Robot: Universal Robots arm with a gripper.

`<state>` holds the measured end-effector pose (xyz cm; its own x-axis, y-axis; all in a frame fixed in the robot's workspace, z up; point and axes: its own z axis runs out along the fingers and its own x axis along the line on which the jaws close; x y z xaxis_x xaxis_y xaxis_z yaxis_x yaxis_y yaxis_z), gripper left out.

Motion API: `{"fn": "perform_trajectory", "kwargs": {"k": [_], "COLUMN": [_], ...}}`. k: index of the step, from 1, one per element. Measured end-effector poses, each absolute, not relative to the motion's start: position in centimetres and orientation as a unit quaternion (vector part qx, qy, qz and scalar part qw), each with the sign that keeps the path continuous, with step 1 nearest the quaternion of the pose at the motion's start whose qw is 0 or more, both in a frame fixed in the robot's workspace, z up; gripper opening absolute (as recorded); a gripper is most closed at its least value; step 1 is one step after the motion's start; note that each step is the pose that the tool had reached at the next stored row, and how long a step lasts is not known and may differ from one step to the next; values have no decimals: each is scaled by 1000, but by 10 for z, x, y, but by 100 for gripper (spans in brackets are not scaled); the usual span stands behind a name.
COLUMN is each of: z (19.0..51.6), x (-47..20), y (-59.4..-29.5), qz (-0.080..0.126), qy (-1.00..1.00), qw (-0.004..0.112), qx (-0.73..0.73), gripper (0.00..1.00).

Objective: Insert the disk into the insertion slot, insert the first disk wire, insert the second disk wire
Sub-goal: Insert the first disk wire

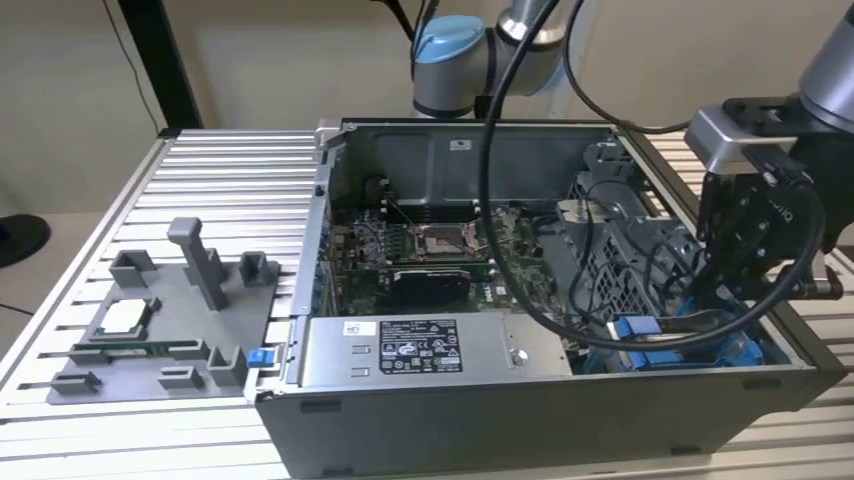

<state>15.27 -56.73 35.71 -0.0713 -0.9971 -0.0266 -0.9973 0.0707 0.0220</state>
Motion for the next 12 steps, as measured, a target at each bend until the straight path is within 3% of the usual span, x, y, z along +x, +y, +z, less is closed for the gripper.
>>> {"fn": "perform_trajectory", "kwargs": {"k": [3, 4, 12], "z": [357, 357, 351], "x": [154, 154, 154], "y": [-567, -566, -561], "qz": [9, 7, 8], "qy": [732, 732, 729], "qw": [-21, -23, -22], "qx": [-681, -681, -684], "gripper": [0, 0, 0]}}
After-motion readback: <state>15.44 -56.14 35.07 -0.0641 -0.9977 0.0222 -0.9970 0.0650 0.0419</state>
